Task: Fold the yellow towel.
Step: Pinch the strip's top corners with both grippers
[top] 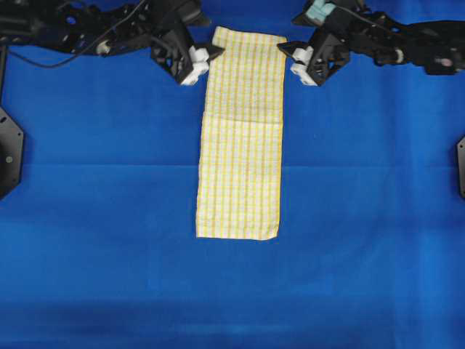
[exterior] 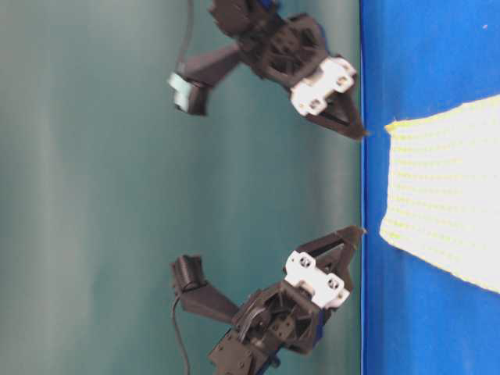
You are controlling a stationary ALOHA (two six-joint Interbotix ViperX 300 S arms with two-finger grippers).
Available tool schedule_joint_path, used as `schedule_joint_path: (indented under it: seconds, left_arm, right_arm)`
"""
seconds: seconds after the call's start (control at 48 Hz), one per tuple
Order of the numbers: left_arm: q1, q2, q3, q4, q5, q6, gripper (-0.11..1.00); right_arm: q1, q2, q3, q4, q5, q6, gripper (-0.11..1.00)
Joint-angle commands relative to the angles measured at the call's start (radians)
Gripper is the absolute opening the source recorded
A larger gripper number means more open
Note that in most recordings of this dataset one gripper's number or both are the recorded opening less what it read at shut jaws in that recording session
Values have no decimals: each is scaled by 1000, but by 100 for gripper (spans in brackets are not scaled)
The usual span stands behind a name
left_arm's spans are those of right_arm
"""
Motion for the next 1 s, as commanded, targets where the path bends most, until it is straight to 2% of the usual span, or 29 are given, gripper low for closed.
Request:
schedule_joint_path:
  seconds: [0.0, 0.208, 0.417, 0.708, 0.771, 0.833, 0.979]
  left_arm:
    - [18, 11, -31, 2, -40, 2, 74]
    - [29, 91, -29, 0, -130, -2, 74]
    - [35, 161, -38, -2, -167, -6, 74]
    - [35, 206, -54, -6, -173, -15, 71]
    - [35, 206, -54, -8, -173, -14, 65]
    - [35, 206, -51, -8, -173, -15, 50]
    - [32, 204, -43, -8, -173, -15, 13]
  right_arm:
    - [-3, 21, -35, 21, -29, 2, 71]
    - [-8, 106, -64, 66, -61, 2, 72]
    - [-8, 161, -80, 106, -71, 2, 72]
    - [-3, 184, -92, 126, -74, 2, 70]
    - [2, 187, -100, 126, -74, 2, 68]
    - [5, 190, -103, 126, -74, 0, 60]
    - [12, 190, -106, 123, -74, -9, 26]
